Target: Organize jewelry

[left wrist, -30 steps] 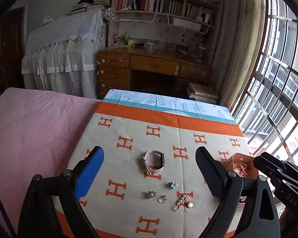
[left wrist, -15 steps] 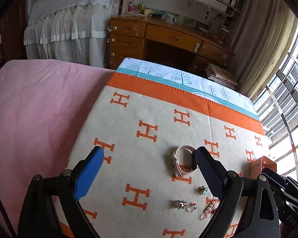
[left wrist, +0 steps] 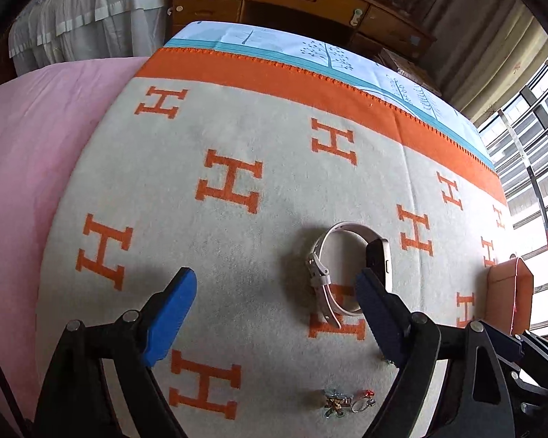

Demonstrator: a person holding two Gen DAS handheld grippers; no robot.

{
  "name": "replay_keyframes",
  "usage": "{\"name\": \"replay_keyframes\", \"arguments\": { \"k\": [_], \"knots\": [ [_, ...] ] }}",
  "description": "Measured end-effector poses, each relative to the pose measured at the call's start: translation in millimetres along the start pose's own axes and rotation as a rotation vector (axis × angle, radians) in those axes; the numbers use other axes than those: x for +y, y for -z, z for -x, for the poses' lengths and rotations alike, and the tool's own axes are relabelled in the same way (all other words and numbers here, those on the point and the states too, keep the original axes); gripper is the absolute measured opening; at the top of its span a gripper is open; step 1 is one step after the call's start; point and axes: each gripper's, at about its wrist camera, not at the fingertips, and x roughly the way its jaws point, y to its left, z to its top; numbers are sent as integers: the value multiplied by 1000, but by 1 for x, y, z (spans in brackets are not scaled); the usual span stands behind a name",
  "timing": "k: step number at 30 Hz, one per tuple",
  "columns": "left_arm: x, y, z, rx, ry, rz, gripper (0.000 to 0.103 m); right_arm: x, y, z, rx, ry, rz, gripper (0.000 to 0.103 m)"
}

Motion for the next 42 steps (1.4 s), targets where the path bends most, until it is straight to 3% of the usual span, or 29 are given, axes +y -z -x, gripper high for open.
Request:
{"name": "replay_keyframes", "arguments": {
  "k": [3,8,10,12,25,37,42],
  "knots": [
    [-2,0,-14,45,3,5,69,-2,3,-6,24,3,7,30],
    [-8,1,-14,30,-16,-12,54,-8,9,-14,55,-20,-18,30],
    [-11,2,-13,29,-10,-24,36,-10,10,-16,60,-27,-33,30],
    [-11,4,-13,42,30,-23,7,-13,11,-17,65,-46,-45,30],
    [0,13,17,-44,19,30,7,-10,16,-14,57,-103,-32,30],
    [3,20,62,-125,68,31,7,-1,21,-10,66,-115,-4,30],
    [2,25,72,-135,84,24,7,17,29,-16,101,-92,86,30]
  ]
}}
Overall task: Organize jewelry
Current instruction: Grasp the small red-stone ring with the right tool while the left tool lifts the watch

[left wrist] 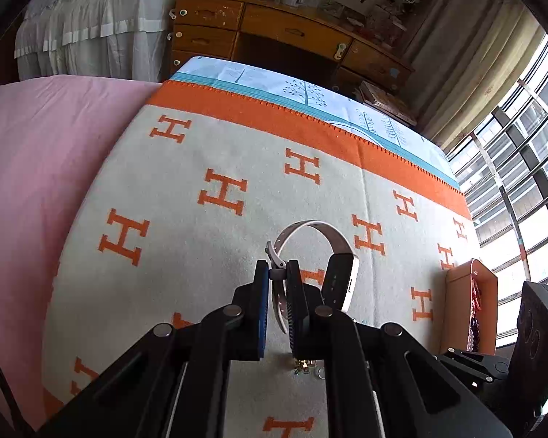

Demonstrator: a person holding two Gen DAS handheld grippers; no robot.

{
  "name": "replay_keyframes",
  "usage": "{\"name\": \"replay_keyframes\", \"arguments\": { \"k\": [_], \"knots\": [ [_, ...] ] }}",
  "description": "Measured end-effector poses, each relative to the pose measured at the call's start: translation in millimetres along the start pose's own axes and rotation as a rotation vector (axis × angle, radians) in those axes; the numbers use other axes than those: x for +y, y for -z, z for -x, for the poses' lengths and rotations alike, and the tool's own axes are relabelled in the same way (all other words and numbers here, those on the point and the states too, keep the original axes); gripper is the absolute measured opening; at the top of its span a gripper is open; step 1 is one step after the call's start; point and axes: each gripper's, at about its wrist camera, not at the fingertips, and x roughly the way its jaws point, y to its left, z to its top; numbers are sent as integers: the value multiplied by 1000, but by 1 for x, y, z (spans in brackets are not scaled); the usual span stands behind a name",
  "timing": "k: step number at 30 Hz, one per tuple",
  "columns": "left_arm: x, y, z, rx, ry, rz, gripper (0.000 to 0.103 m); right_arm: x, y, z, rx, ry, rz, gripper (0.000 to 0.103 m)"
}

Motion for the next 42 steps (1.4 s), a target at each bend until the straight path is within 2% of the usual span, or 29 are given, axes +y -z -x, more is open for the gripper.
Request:
{"name": "replay_keyframes", "arguments": {
  "k": [3,6,14,17,23,32,37,42],
  "knots": [
    [1,2,4,-2,7,2,7,13,6,-11,34,40,67,30],
    [2,4,7,-6,8,3,7,20,9,-20,54,42,96,29],
    [9,6,9,-6,7,14,7,25,7,-39,71,67,116,12],
    [10,7,10,-6,5,16,7,28,8,-42,53,81,139,1],
    [7,9,16,-22,4,6,7,29,13,-34,9,69,143,0],
    [-24,16,43,-61,3,-43,7,17,24,29,-161,45,110,0],
    [-68,13,60,-70,63,-113,7,-7,34,86,-287,38,50,0],
    [-132,10,81,-103,130,-216,7,-39,51,152,-433,91,-2,0]
  ]
}}
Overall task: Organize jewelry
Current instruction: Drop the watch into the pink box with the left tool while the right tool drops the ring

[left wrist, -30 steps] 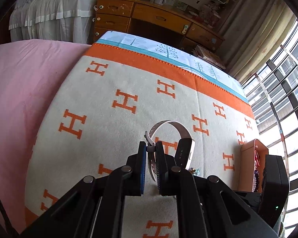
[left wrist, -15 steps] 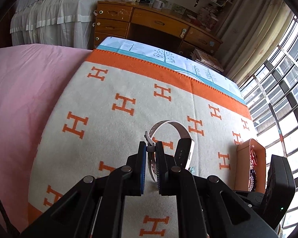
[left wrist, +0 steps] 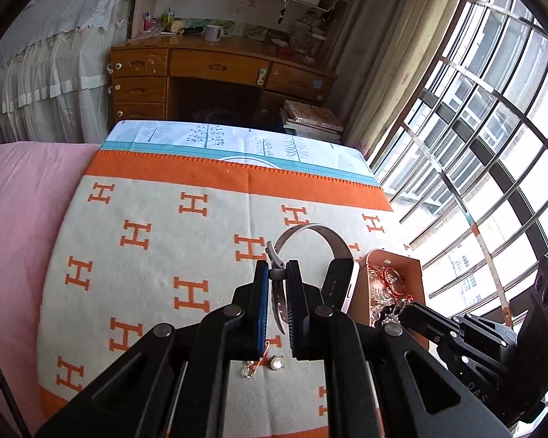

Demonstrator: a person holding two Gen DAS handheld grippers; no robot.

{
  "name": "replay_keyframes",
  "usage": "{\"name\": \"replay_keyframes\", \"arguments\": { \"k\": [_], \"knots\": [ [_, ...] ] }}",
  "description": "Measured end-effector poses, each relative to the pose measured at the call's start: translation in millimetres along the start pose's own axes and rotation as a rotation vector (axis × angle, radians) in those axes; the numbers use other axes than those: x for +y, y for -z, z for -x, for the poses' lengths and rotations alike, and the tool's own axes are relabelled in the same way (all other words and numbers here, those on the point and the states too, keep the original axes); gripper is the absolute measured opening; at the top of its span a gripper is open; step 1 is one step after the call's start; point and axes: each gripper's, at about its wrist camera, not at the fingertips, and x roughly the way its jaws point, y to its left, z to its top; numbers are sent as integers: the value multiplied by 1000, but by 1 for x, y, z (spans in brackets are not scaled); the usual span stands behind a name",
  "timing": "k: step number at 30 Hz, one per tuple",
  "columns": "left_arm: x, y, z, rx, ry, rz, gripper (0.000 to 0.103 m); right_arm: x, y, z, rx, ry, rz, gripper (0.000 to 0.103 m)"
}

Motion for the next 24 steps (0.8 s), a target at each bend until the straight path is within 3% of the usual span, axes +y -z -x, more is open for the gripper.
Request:
{"name": "replay_keyframes", "arguments": {
  "k": [6,12,18,22,24],
  "knots": [
    [-88,-3,-15,30,89,-133,7,-53,5,55,-105,86,-63,0],
    [-148,14,-69,160,113,-191,7,-102,25,69,-89,130,-132,0],
    [-158,38,-128,300,54,-189,7,-132,45,55,-18,104,-168,1],
    [-158,49,-146,343,20,-196,9,-137,57,34,50,73,-164,1],
    [-159,52,-149,350,6,-204,15,-138,61,25,88,67,-161,1]
  ]
}}
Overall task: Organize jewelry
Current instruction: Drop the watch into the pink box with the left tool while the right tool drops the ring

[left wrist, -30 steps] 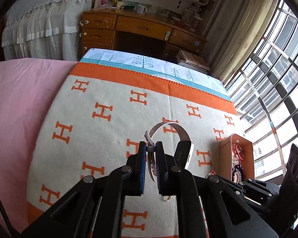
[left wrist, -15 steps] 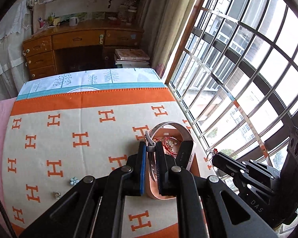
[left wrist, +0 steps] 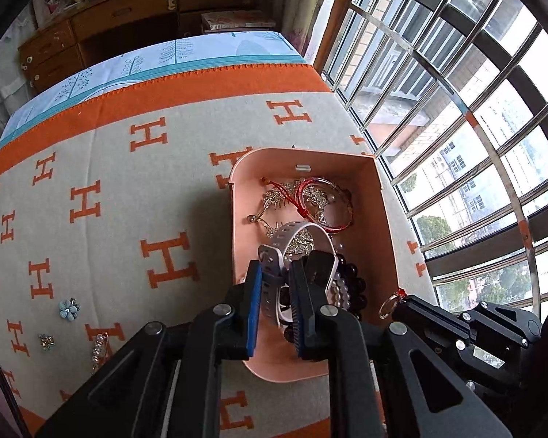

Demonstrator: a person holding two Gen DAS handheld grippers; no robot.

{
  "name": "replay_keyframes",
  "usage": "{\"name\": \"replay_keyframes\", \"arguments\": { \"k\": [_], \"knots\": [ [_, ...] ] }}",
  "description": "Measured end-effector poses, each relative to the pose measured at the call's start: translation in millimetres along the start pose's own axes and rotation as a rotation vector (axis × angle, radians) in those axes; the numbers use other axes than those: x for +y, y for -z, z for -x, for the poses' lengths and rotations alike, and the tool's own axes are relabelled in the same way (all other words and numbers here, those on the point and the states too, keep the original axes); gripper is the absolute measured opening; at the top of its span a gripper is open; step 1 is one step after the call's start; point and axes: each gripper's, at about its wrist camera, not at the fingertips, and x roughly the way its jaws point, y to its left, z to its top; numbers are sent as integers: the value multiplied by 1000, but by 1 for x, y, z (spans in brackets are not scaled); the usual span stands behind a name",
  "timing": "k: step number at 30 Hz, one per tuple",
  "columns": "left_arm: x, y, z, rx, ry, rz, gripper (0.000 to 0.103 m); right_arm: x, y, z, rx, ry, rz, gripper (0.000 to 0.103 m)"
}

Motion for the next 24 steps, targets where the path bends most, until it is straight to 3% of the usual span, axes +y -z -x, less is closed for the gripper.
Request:
{"name": "replay_keyframes", "arguments": {
  "k": [8,14,22,24],
  "knots": [
    [-4,2,12,-60,-58,-17,46,-7,6,-8,31,-25,-25,11],
    [2,5,27,-104,-70,-4,55,-3,6,-3,12,-27,-19,12],
    [17,18,55,-179,-117,16,59,14,5,1,-2,-40,9,12],
    [25,22,63,-199,-134,27,65,19,4,1,-4,-46,16,12]
  ]
}}
